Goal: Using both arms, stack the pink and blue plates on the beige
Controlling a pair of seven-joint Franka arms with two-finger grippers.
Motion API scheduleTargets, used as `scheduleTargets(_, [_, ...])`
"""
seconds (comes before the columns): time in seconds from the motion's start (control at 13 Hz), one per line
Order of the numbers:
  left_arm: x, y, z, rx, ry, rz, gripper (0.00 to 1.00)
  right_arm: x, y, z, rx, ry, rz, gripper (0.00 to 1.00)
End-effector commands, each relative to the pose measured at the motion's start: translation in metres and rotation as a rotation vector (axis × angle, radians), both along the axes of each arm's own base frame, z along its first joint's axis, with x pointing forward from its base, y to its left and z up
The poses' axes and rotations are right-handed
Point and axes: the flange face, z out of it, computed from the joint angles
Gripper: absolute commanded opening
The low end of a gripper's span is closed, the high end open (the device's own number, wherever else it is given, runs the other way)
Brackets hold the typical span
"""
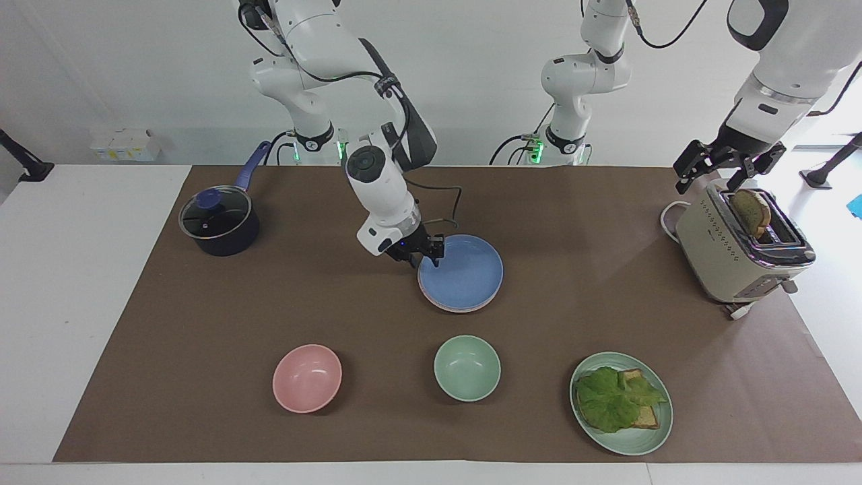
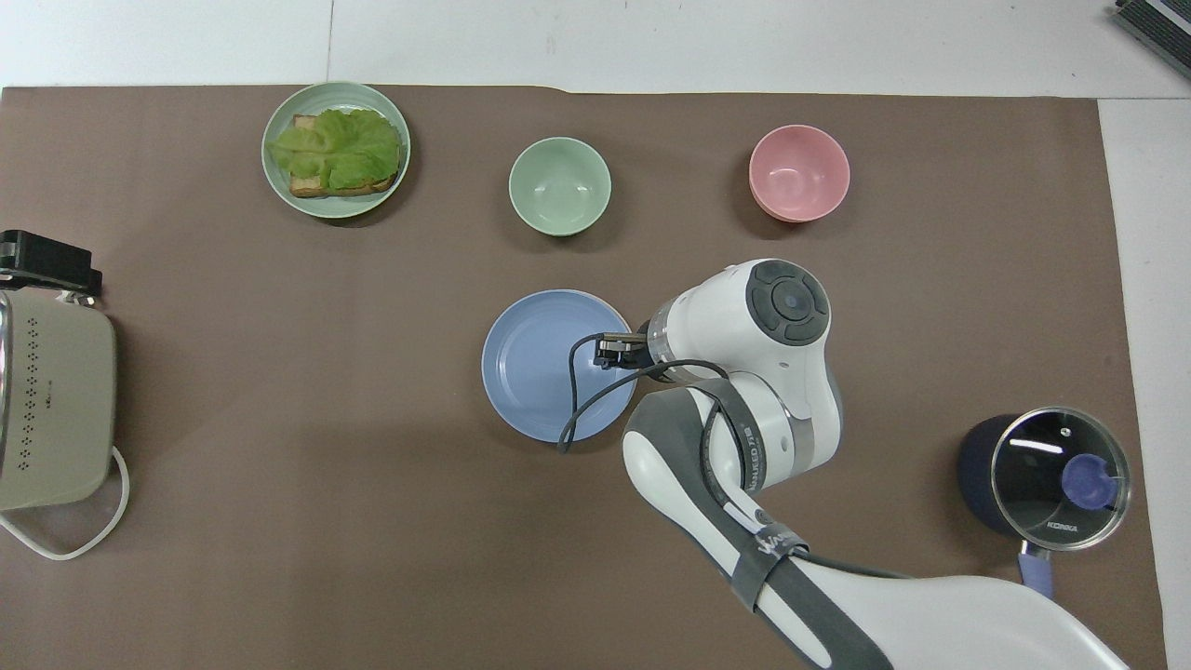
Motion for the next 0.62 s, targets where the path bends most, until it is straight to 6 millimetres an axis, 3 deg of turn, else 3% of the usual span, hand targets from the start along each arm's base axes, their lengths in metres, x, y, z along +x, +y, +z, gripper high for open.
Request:
scheduleTargets(0.0, [-0.003,0.003,0.000,0.012,0.005,-0.002,1.00,0.010,-0.046,0.055,-0.011,-0.051,-0.049,1.00])
scheduleTargets(0.23, [-0.003,0.003,0.000,0.012,0.003,-0.002,1.00,0.018,-0.113,0.117,-0.129,-0.105,-0.059,1.00])
scheduleTargets(0.54, [-0.003,0.003,0.000,0.012,0.005,-0.002,1.00,0.016,-0.171,0.178,-0.235,-0.114,-0.092,1.00])
